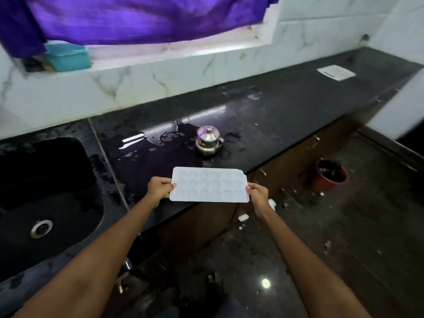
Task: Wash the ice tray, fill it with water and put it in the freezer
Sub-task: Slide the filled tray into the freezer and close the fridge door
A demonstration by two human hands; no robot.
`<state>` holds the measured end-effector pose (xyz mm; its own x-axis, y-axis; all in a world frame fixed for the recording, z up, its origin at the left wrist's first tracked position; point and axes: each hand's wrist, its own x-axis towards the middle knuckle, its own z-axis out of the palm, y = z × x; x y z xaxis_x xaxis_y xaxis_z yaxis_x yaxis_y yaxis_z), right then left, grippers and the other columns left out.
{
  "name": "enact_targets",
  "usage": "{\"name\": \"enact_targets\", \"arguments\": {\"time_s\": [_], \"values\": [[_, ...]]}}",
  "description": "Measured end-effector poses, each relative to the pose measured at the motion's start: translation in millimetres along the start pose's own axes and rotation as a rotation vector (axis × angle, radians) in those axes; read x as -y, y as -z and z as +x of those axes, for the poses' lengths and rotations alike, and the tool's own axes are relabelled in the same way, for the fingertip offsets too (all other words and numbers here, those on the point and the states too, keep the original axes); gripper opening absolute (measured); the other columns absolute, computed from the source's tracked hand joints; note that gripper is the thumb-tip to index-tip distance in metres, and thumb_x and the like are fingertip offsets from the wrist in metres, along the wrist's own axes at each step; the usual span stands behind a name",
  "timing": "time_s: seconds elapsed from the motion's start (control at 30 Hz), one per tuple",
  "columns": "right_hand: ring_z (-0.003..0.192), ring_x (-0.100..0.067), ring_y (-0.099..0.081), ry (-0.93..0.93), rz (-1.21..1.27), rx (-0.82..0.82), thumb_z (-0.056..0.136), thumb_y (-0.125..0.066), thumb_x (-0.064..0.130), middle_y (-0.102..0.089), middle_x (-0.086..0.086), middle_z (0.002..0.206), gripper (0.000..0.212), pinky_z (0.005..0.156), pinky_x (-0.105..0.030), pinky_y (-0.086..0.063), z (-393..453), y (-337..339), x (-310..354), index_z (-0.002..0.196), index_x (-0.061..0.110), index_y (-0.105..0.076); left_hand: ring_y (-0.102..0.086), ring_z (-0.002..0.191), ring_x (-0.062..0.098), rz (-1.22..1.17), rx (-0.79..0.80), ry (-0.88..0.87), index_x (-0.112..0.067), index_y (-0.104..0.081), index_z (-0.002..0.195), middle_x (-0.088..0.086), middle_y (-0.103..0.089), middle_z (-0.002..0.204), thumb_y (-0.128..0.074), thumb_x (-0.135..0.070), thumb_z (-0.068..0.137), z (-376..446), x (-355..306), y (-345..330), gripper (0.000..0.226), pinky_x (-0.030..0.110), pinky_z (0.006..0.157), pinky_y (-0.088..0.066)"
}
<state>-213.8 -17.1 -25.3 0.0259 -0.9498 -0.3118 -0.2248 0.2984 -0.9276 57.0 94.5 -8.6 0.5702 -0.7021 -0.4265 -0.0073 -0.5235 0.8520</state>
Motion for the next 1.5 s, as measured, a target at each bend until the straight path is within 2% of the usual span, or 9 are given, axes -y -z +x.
{"name": "enact_targets", "arguments": {"time_s": [0.2, 0.3, 0.4, 0.5, 0.67, 0.83, 1.03, 1.3, 1.5], "values": [[0.086, -0.022, -0.057, -0.058, 0.084, -0.218, 0.089, -0.048, -0.005, -0.064, -0.014, 0.100, 0.022, 0.069, -0.028, -0.048, -43.0, 59.2, -19.7, 0.104, -0.009, -0.064, -0.065, 0.107, 0.035, 0.104, 0.178, -0.077, 0.009, -0.063, 0.117, 0.022, -0.066, 0.117, -0.063, 0.001, 0.088, -16.9, -23.4, -46.3, 0.031, 0.043, 0.090, -0.055], [0.085, -0.021, -0.059, -0.097, 0.119, -0.311, 0.089, -0.050, -0.002, -0.064, -0.014, 0.101, 0.023, 0.061, -0.019, -0.048, -60.3, 88.9, -31.3, 0.107, -0.009, -0.063, -0.065, 0.105, 0.033, 0.155, 0.261, -0.104, 0.009, -0.063, 0.118, 0.020, -0.067, 0.114, -0.063, -0.001, 0.088, -25.6, -25.6, -75.0, 0.032, 0.042, 0.089, -0.056], [0.063, -0.013, -0.055, -0.145, 0.139, -0.403, 0.090, -0.050, -0.001, -0.064, -0.012, 0.090, 0.021, 0.042, -0.011, -0.042, -78.2, 115.9, -45.8, 0.103, -0.007, -0.065, -0.065, 0.096, 0.029, 0.189, 0.339, -0.127, 0.009, -0.066, 0.112, 0.015, -0.066, 0.100, -0.063, -0.001, 0.088, -37.2, -26.7, -103.5, 0.026, 0.040, 0.088, -0.055], [0.064, -0.011, -0.058, -0.173, 0.200, -0.487, 0.087, -0.049, -0.006, -0.063, -0.005, 0.077, 0.020, 0.045, -0.010, -0.046, -96.4, 141.8, -62.7, 0.099, -0.008, -0.065, -0.060, 0.088, 0.023, 0.260, 0.413, -0.157, 0.005, -0.071, 0.092, 0.011, -0.059, 0.089, -0.063, 0.000, 0.087, -50.5, -25.0, -134.1, 0.010, 0.037, 0.082, -0.053], [0.045, -0.003, -0.057, -0.251, 0.288, -0.597, 0.086, -0.048, -0.008, -0.061, -0.003, 0.064, 0.019, 0.039, -0.013, -0.043, -131.2, 180.5, -96.3, 0.094, -0.005, -0.065, -0.066, 0.095, 0.029, 0.357, 0.522, -0.186, 0.007, -0.064, 0.117, 0.017, -0.066, 0.100, -0.061, -0.004, 0.089, -73.4, -13.8, -187.5, 0.030, 0.036, 0.079, -0.055], [0.060, -0.011, -0.059, -0.306, 0.343, -0.680, 0.084, -0.047, -0.009, -0.064, -0.004, 0.071, 0.023, 0.045, -0.016, -0.048, -165.7, 217.2, -131.9, 0.080, 0.002, -0.067, -0.069, 0.079, 0.030, 0.503, 0.577, -0.274, -0.013, -0.064, 0.061, 0.017, -0.067, 0.081, -0.059, -0.021, 0.091, -94.7, -4.3, -237.0, 0.032, 0.039, 0.076, -0.057], [0.065, -0.013, -0.059, -0.356, 0.435, -0.827, 0.084, -0.048, -0.008, -0.064, -0.003, 0.072, 0.029, 0.051, -0.019, -0.050, -205.1, 255.1, -166.5, 0.069, 0.011, -0.064, -0.065, 0.073, 0.033, 0.732, 0.663, -0.450, -0.012, -0.055, 0.059, 0.012, -0.058, 0.068, -0.054, -0.024, 0.091, -132.7, 4.6, -298.6, 0.034, 0.028, 0.059, -0.036], [0.064, -0.012, -0.058, -0.415, 0.584, -1.039, 0.086, -0.047, -0.006, -0.062, -0.001, 0.071, 0.030, 0.043, -0.014, -0.047, -248.9, 300.2, -205.7, 0.067, 0.012, -0.061, -0.046, 0.061, 0.026, 0.923, 0.740, -0.651, -0.012, -0.034, 0.046, 0.004, -0.038, 0.050, -0.049, -0.013, 0.091, -195.7, 19.1, -374.3, 0.047, 0.031, 0.057, -0.027], [0.063, -0.012, -0.058, -0.414, 0.685, -1.214, 0.086, -0.051, -0.003, -0.063, -0.001, 0.070, 0.029, 0.050, -0.018, -0.050, -273.4, 317.5, -230.7, 0.065, 0.014, -0.061, -0.051, 0.063, 0.025, 0.918, 0.849, -0.735, -0.006, -0.049, 0.058, 0.016, -0.052, 0.063, -0.052, -0.022, 0.093, -225.0, 32.5, -424.1, 0.039, 0.032, 0.058, -0.030]]}}
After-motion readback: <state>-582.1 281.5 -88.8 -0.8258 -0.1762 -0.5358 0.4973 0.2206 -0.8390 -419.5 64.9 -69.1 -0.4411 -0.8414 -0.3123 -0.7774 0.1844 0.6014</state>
